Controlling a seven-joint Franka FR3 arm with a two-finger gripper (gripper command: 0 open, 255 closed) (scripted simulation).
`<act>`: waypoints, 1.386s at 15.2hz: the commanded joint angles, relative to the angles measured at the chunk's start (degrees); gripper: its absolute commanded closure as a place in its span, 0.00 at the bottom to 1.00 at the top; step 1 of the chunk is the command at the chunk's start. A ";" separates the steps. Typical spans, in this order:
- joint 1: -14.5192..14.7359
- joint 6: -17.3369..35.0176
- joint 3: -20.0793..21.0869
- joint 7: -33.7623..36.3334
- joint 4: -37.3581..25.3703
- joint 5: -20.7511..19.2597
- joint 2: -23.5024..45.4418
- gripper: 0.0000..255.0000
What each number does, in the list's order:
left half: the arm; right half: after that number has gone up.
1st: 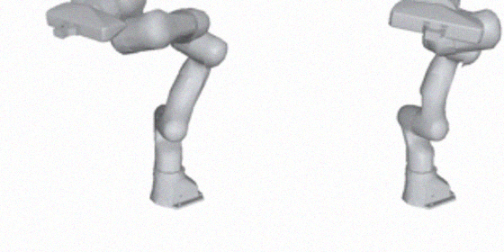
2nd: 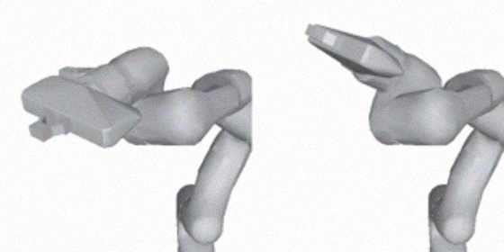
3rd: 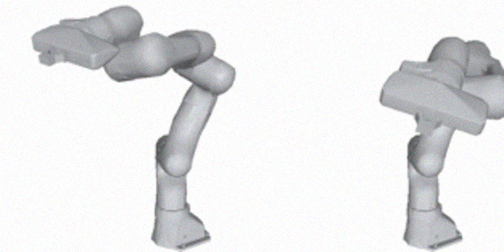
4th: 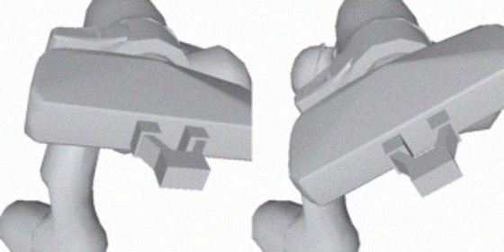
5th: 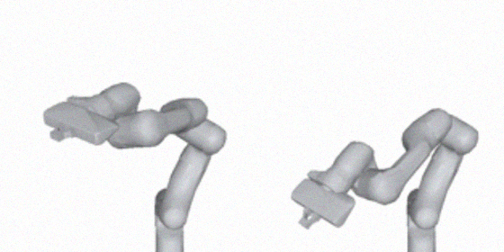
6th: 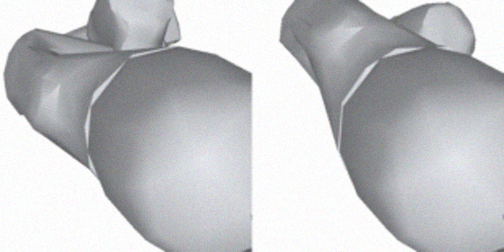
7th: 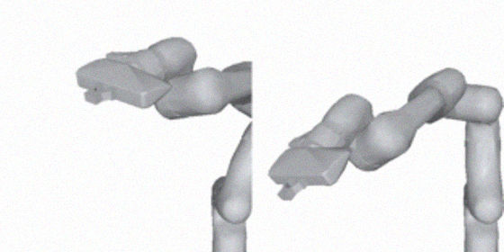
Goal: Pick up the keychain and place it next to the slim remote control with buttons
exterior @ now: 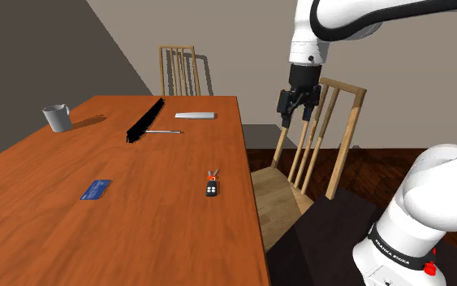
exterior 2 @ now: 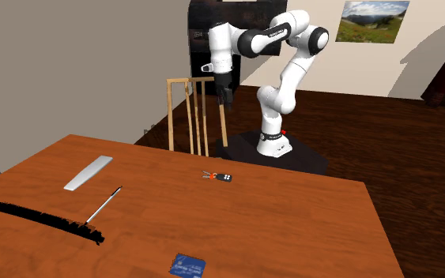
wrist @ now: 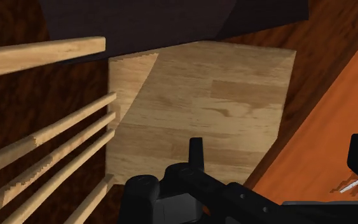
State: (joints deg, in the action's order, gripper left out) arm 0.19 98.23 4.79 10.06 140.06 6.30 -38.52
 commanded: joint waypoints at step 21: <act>0.97 27.07 22.81 47.35 -15.62 -3.62 40.24 0.00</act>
State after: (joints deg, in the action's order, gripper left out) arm 0.95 124.75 26.98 54.39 126.45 4.22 -1.01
